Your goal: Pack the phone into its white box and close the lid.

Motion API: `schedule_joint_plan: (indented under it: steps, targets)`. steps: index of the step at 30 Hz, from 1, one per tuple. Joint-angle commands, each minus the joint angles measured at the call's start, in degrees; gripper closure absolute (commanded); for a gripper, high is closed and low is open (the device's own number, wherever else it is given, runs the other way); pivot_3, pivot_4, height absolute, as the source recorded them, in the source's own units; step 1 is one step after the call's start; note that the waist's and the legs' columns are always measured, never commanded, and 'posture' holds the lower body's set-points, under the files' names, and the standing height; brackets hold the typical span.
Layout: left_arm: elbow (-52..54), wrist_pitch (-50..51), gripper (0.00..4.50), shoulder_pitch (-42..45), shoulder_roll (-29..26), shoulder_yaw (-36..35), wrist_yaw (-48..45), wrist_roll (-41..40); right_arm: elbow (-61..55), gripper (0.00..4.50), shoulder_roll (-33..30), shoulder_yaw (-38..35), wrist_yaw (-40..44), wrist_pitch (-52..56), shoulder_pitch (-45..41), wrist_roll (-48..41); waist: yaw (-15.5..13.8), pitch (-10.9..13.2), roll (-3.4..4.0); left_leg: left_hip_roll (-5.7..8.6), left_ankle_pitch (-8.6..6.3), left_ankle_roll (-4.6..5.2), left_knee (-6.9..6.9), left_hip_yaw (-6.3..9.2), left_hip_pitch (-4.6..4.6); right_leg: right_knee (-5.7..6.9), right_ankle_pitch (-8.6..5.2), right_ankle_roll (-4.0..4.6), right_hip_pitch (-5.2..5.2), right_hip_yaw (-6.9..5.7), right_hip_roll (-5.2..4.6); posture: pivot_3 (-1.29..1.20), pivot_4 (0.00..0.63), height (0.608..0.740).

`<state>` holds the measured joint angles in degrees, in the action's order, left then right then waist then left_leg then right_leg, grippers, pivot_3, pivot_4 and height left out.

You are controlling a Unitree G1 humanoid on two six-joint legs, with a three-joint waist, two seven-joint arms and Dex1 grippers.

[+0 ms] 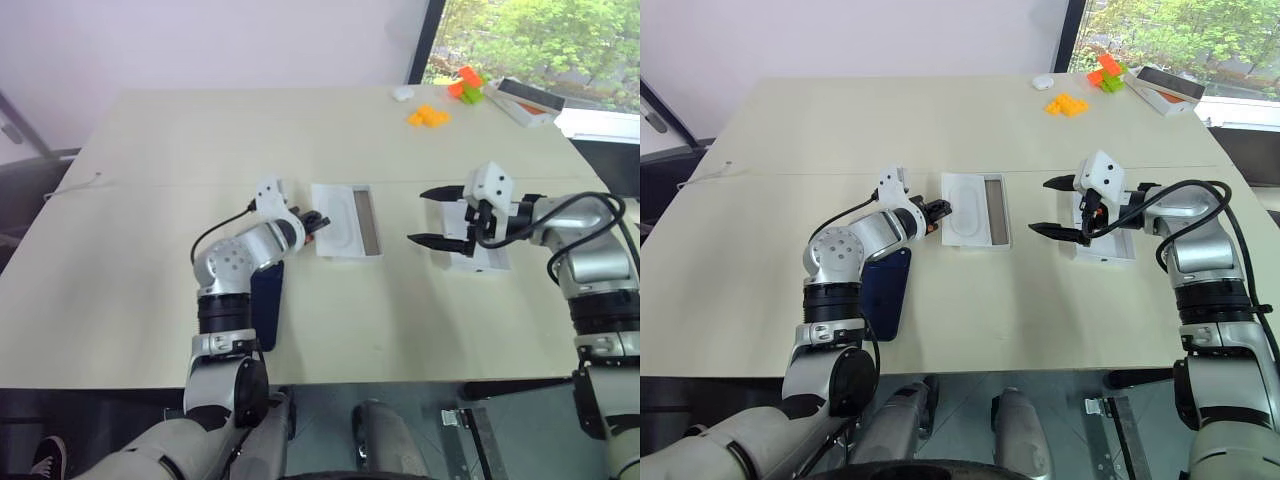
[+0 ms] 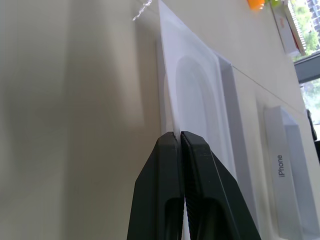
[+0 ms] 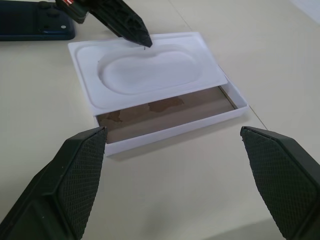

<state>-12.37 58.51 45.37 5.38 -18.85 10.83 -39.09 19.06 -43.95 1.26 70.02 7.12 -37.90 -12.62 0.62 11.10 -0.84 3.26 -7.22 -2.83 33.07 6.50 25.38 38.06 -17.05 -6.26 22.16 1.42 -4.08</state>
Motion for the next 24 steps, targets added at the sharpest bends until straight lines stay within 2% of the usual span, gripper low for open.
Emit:
schedule_joint_plan:
  steps: [1,13,24]
  targets:
    - [-1.11,-2.14,4.45,1.54,0.81,1.25,-1.11,1.22,-3.07,0.00,-0.33,-1.71,-0.88,0.21,0.31,-1.03,0.00,0.00,0.00,0.00,0.00,0.00,0.00,0.00,0.00,0.00,0.00,0.00,0.00,0.00,-0.01,0.00,0.150,0.740]
    - [-5.77,-4.15,4.45,4.29,1.15,3.89,-2.73,5.85,-3.00,0.00,0.64,-1.26,-2.74,-0.06,-0.59,-0.67,0.08,0.00,0.00,0.01,0.00,0.00,-0.03,0.01,0.01,-0.01,0.00,-0.01,0.03,-0.01,0.01,0.00,0.150,0.740]
    - [-8.19,-6.22,4.45,5.24,3.36,2.80,-2.28,6.88,-2.93,0.00,1.28,-0.70,-3.44,-0.42,-1.11,-0.34,0.01,0.00,-0.01,0.01,0.00,0.00,-0.01,0.02,0.01,0.00,0.00,-0.02,0.02,-0.01,-0.01,0.00,0.150,0.740]
